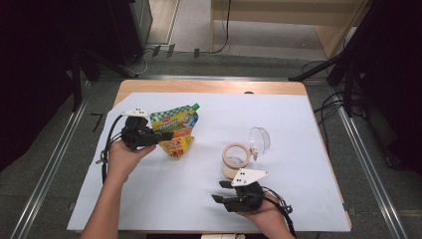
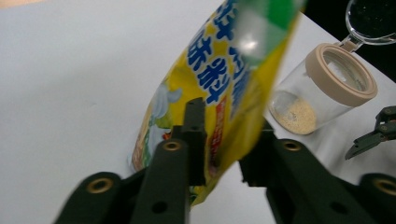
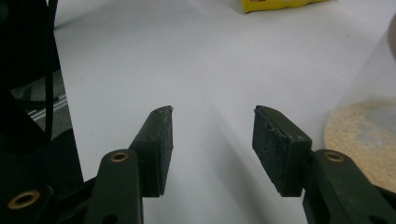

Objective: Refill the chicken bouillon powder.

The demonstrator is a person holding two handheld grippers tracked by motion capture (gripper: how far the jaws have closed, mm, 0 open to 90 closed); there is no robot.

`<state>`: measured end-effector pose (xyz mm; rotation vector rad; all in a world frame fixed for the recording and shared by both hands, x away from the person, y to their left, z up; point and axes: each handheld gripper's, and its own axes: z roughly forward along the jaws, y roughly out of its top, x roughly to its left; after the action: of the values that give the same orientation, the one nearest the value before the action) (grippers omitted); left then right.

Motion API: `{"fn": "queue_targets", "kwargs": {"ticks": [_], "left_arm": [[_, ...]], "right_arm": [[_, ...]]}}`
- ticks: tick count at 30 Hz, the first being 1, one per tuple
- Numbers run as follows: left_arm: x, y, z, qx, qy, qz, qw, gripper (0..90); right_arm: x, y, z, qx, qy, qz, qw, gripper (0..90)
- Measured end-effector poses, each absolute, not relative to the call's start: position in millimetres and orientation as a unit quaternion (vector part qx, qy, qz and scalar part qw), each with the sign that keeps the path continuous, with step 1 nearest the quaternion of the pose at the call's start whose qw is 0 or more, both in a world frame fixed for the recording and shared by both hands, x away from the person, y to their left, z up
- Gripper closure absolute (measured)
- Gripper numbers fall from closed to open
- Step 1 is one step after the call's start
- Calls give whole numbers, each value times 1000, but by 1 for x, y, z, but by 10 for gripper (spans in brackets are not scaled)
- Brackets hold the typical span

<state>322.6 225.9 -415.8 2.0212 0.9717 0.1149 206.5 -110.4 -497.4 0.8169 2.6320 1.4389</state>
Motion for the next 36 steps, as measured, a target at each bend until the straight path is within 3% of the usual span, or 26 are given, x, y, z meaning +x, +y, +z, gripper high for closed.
{"fn": "queue_targets", "kwargs": {"ticks": [9,18,36], "left_arm": [[320,221,-414,811,392,68,430,898],[316,222,-399,809,390,41,438,900],[291,206,-357,833,313,14,455,900]], "right_arm": [[210,-98,-506,260,848,463,13,489],[213,-95,-510,262,848,460,10,487],[224,-76,-505,279,838,470,16,485]]}}
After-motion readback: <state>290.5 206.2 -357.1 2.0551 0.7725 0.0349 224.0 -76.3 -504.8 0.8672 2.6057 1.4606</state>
